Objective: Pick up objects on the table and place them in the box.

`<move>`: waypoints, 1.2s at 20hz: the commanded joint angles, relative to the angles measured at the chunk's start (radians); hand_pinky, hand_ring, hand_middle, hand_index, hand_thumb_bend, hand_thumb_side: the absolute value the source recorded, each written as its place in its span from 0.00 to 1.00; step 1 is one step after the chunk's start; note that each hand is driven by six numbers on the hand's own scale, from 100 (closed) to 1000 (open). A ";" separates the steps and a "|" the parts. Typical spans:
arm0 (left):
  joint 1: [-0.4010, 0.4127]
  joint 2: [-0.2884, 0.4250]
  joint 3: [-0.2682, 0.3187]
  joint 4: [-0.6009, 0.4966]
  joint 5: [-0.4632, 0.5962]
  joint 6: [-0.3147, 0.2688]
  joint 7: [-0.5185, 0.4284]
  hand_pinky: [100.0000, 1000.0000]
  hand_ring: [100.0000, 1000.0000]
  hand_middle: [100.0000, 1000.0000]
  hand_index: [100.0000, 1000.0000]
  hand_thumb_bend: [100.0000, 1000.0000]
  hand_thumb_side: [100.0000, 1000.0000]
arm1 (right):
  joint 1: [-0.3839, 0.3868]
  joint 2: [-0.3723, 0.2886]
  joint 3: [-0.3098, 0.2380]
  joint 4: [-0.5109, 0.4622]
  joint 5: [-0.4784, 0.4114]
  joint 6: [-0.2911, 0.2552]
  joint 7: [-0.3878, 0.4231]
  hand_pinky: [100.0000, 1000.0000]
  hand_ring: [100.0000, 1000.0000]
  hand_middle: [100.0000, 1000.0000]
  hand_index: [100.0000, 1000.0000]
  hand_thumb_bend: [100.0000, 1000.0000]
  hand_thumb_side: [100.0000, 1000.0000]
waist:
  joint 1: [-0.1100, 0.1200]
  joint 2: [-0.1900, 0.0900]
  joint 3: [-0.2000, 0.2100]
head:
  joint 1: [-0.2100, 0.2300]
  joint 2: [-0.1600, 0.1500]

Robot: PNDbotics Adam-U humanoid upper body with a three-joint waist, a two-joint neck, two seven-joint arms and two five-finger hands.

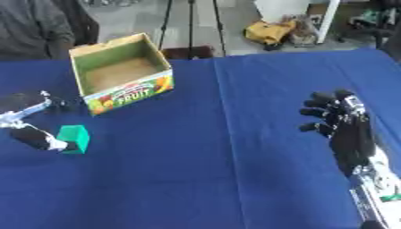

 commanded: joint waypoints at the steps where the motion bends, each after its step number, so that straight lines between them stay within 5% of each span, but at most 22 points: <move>1: -0.031 0.004 -0.012 0.039 -0.025 -0.016 0.026 0.64 0.63 0.63 0.78 0.63 0.41 | -0.012 -0.015 -0.003 -0.019 0.001 -0.002 0.005 0.49 0.70 0.65 0.79 0.00 1.00 | -0.001 -0.014 -0.001 | 0.001 -0.011; 7: -0.053 -0.018 -0.037 0.108 -0.050 -0.051 -0.014 0.62 0.61 0.61 0.76 0.56 0.37 | -0.012 -0.015 -0.003 -0.018 0.001 -0.002 0.005 0.49 0.70 0.65 0.79 0.00 1.00 | -0.002 -0.013 -0.004 | 0.004 -0.015; 14: -0.055 -0.029 -0.042 0.127 -0.065 -0.034 0.045 0.44 0.44 0.45 0.66 0.00 0.26 | -0.013 -0.015 -0.003 -0.018 0.001 -0.001 0.004 0.49 0.70 0.65 0.79 0.00 1.00 | -0.002 -0.013 -0.005 | 0.005 -0.019; 24: -0.083 -0.009 -0.010 0.066 0.001 0.001 0.066 0.24 0.29 0.32 0.53 0.00 0.26 | -0.011 -0.015 -0.004 -0.017 0.002 -0.001 0.004 0.49 0.70 0.65 0.79 0.00 1.00 | -0.002 -0.015 -0.005 | 0.006 -0.023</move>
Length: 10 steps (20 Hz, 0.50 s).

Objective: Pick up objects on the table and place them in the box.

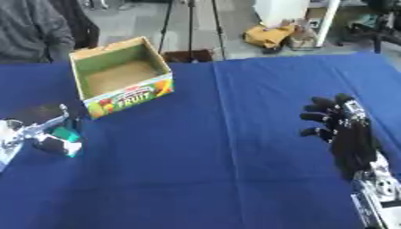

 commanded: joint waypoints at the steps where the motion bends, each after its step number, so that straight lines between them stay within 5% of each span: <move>1: -0.026 0.042 0.028 -0.052 0.030 0.016 -0.006 0.23 0.29 0.32 0.53 0.00 0.26 | -0.010 -0.015 -0.005 -0.017 0.002 -0.001 0.001 0.49 0.70 0.65 0.79 0.00 1.00 | 0.001 -0.015 0.000 | 0.002 -0.014; 9: -0.085 0.071 0.051 -0.101 0.061 0.046 -0.004 0.22 0.28 0.31 0.52 0.00 0.25 | -0.010 -0.016 -0.003 -0.017 0.001 -0.001 0.002 0.49 0.70 0.65 0.79 0.00 1.00 | 0.001 -0.017 -0.003 | 0.001 -0.021; 10: -0.105 0.074 0.057 -0.096 0.060 0.052 0.003 0.22 0.28 0.31 0.52 0.00 0.32 | -0.011 -0.016 -0.003 -0.017 0.001 -0.001 0.003 0.49 0.70 0.65 0.79 0.00 1.00 | 0.001 -0.017 -0.003 | 0.003 -0.023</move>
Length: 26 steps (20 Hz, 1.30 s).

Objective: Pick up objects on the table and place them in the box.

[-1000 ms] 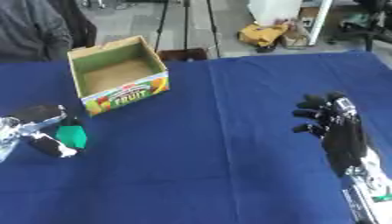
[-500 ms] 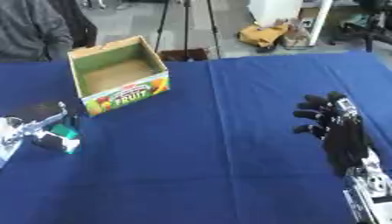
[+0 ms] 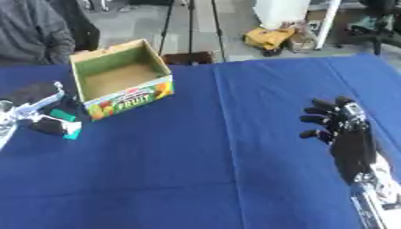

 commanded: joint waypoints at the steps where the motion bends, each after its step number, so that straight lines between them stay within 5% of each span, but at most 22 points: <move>1: -0.060 0.047 0.029 -0.009 0.006 0.019 0.021 0.22 0.28 0.31 0.52 0.00 0.25 | -0.011 -0.016 -0.002 -0.017 0.001 -0.001 0.003 0.49 0.70 0.65 0.79 0.00 1.00 | 0.000 -0.015 -0.002 | 0.005 -0.016; 10: -0.241 0.028 0.062 0.190 -0.027 0.088 0.170 0.21 0.27 0.29 0.50 0.00 0.22 | -0.016 -0.019 0.006 -0.016 0.003 0.002 0.011 0.48 0.70 0.65 0.79 0.00 1.00 | 0.011 -0.010 -0.022 | 0.024 -0.036; 14: -0.317 0.017 0.085 0.345 -0.057 0.132 0.288 0.21 0.27 0.29 0.51 0.00 0.23 | -0.035 -0.028 0.017 -0.018 0.008 0.005 0.021 0.48 0.70 0.65 0.79 0.00 1.00 | 0.039 0.013 -0.069 | 0.052 -0.076; 20: -0.336 0.000 0.095 0.488 -0.095 0.153 0.452 0.22 0.26 0.30 0.51 0.00 0.22 | -0.059 -0.039 0.024 -0.021 0.014 0.008 0.029 0.48 0.70 0.65 0.79 0.00 1.00 | 0.066 0.047 -0.134 | 0.084 -0.124; 26: -0.329 -0.025 0.088 0.549 -0.145 0.173 0.571 0.33 0.35 0.38 0.58 0.00 0.24 | -0.065 -0.041 0.024 -0.023 0.016 0.008 0.030 0.49 0.70 0.65 0.79 0.00 1.00 | 0.077 0.063 -0.159 | 0.089 -0.130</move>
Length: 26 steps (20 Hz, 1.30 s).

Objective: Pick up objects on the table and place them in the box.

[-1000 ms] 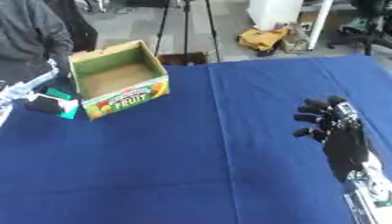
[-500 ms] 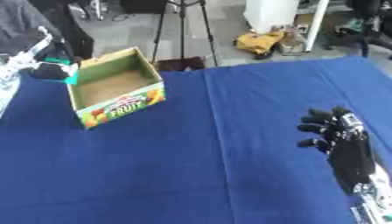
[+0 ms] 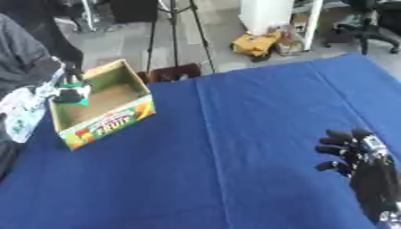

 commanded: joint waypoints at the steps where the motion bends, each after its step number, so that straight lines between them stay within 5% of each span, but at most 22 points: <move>1: -0.013 0.013 0.000 0.020 -0.032 -0.001 0.030 0.38 0.39 0.41 0.61 0.00 0.25 | -0.017 -0.022 -0.001 -0.023 0.009 -0.002 0.004 0.49 0.70 0.65 0.79 0.00 1.00 | -0.002 -0.012 -0.001 | 0.003 -0.009; 3: -0.007 0.006 -0.016 0.039 -0.070 -0.016 -0.023 0.56 0.55 0.56 0.72 0.05 0.38 | -0.018 -0.021 -0.001 -0.023 0.009 -0.002 0.005 0.49 0.70 0.65 0.79 0.00 1.00 | -0.002 -0.013 0.000 | 0.003 -0.007; 6: -0.002 -0.005 -0.028 0.071 -0.128 -0.046 -0.190 0.70 0.74 0.75 0.83 0.28 0.56 | -0.017 -0.020 -0.001 -0.023 0.009 -0.002 0.006 0.49 0.70 0.65 0.79 0.00 1.00 | -0.005 -0.017 0.003 | 0.002 -0.005; 9: 0.005 -0.013 -0.026 0.075 -0.153 -0.086 -0.332 0.77 0.82 0.82 0.85 0.55 0.76 | -0.015 -0.018 -0.003 -0.023 0.008 -0.003 0.006 0.49 0.70 0.65 0.79 0.00 1.00 | -0.010 -0.020 0.007 | -0.002 -0.006; 14: 0.015 0.001 -0.013 0.021 -0.135 -0.129 -0.483 0.74 0.81 0.83 0.83 0.66 0.91 | -0.009 -0.015 -0.008 -0.022 0.006 -0.004 0.003 0.49 0.70 0.65 0.79 0.00 1.00 | -0.021 -0.028 0.019 | -0.010 0.000; 20: 0.043 0.047 0.029 -0.182 -0.010 -0.091 -0.308 0.64 0.67 0.69 0.74 0.58 0.95 | 0.005 -0.011 -0.015 -0.020 0.003 -0.006 -0.001 0.49 0.70 0.65 0.79 0.00 1.00 | -0.036 -0.043 0.049 | -0.021 0.010; 26: 0.136 0.099 0.059 -0.502 0.308 -0.046 -0.055 0.56 0.58 0.60 0.70 0.54 0.85 | 0.018 -0.005 -0.022 -0.018 0.000 -0.009 -0.006 0.49 0.70 0.65 0.79 0.00 1.00 | -0.050 -0.057 0.082 | -0.031 0.023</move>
